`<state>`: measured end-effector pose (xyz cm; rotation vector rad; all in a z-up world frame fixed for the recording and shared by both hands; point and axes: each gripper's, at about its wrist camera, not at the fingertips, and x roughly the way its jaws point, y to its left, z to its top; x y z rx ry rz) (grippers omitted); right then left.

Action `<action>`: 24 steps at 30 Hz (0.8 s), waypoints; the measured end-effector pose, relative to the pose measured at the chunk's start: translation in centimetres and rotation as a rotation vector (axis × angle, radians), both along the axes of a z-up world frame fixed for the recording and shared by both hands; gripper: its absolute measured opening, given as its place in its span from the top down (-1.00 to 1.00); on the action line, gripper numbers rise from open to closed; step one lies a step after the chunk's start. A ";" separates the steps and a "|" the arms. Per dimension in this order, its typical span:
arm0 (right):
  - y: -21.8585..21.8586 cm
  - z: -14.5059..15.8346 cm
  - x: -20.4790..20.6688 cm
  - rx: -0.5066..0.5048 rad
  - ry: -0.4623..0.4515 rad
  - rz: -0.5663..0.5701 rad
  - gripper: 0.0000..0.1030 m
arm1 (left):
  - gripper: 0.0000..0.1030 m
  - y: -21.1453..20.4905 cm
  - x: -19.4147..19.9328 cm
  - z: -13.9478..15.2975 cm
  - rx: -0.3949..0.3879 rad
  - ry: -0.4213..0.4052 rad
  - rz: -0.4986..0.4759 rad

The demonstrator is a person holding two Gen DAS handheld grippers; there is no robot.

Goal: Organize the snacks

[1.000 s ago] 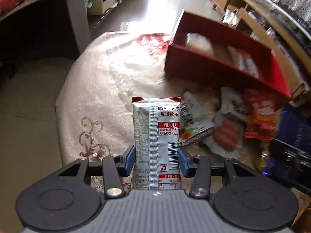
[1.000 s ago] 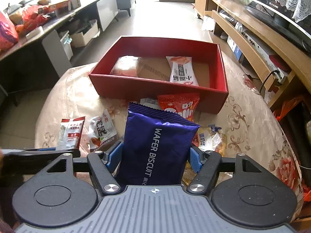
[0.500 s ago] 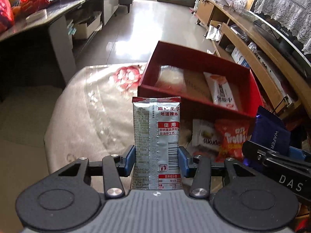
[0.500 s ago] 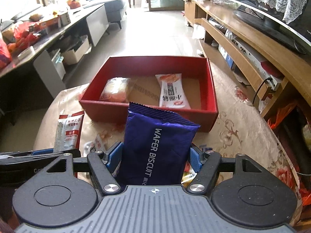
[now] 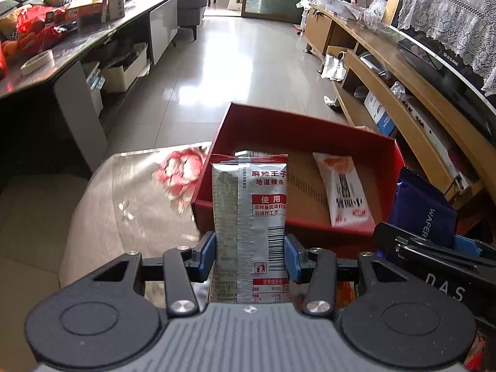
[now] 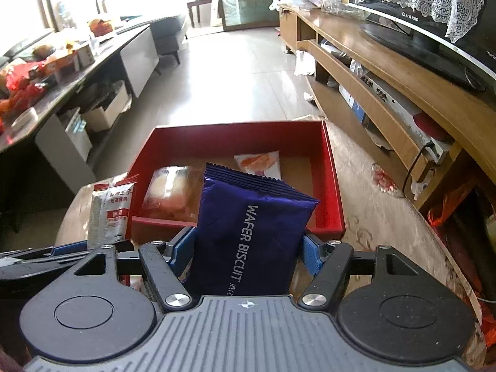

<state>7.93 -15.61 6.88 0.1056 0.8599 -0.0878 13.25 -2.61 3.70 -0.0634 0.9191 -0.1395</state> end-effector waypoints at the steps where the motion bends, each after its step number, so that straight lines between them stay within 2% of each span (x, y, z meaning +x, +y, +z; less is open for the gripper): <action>1: 0.0 0.0 0.5 0.000 -0.001 -0.002 -0.45 | 0.13 -0.1 0.4 0.0 0.000 -0.003 0.000; 24: -0.8 -1.2 6.3 0.005 -0.024 -0.005 -0.45 | 0.13 -1.4 6.4 -0.9 0.021 -0.021 0.038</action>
